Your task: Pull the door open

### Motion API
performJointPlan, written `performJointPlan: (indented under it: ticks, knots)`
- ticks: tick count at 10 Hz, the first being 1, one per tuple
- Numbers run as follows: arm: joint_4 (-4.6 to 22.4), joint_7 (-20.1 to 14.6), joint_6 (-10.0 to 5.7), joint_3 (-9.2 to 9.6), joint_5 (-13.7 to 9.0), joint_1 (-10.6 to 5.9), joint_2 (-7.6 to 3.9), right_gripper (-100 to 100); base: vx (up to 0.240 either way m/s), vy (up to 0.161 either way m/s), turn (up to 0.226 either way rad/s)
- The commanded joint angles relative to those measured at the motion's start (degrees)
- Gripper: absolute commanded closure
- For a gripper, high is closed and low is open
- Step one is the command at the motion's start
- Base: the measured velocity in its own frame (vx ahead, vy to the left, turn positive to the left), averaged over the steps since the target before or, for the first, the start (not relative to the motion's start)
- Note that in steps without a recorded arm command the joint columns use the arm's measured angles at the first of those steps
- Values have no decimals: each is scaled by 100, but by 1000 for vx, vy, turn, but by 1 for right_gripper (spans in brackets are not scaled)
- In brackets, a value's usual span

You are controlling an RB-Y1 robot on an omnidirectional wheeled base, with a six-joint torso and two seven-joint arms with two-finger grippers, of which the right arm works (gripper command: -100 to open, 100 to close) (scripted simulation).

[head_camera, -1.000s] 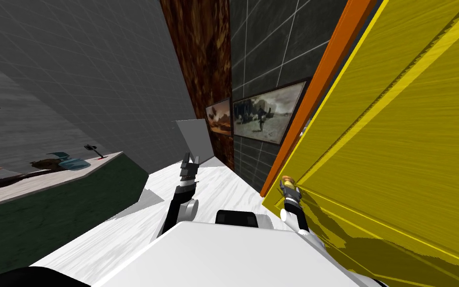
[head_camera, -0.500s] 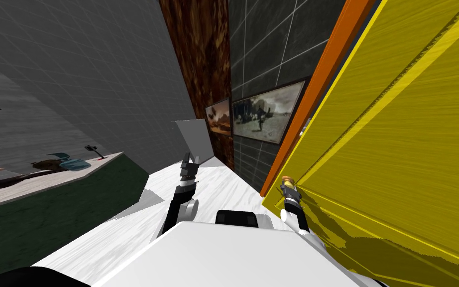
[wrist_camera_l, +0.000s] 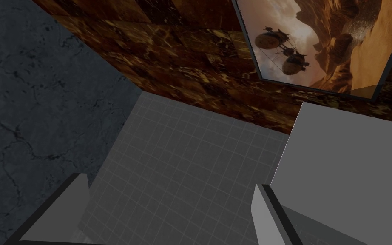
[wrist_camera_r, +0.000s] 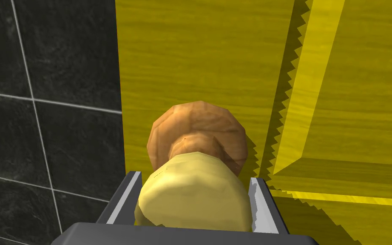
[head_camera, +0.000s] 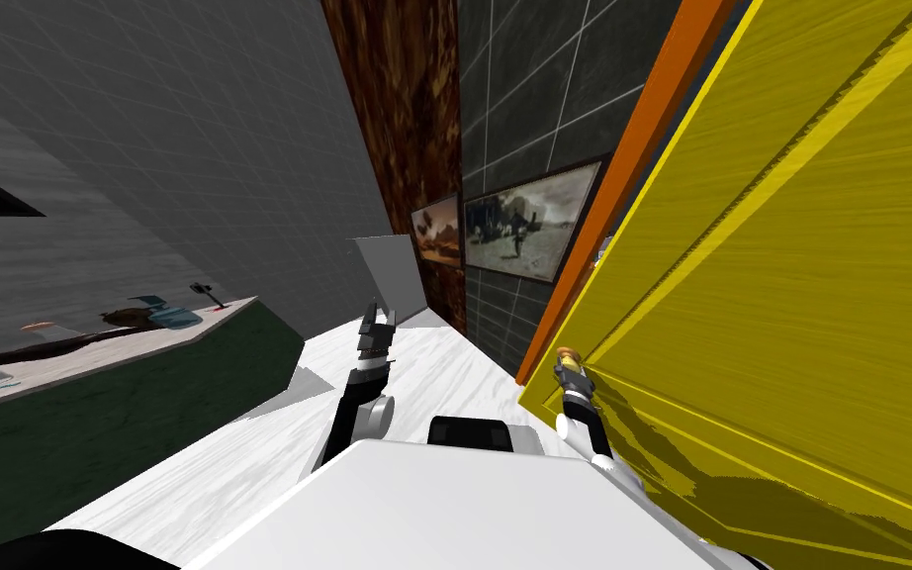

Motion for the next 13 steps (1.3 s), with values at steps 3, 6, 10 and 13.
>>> performJointPlan:
  ticks: [3,6,10,13]
  knots:
    - [-20,-217,44,285,159,-17,-10,100,-236,4,65]
    - [-106,-369,95,510,287,-15,-23,100,-258,-13,68]
    - [-215,-514,124,699,386,94,-78,100,-181,-23,82]
    - [-293,-712,91,904,499,165,-183,100,-246,3,91]
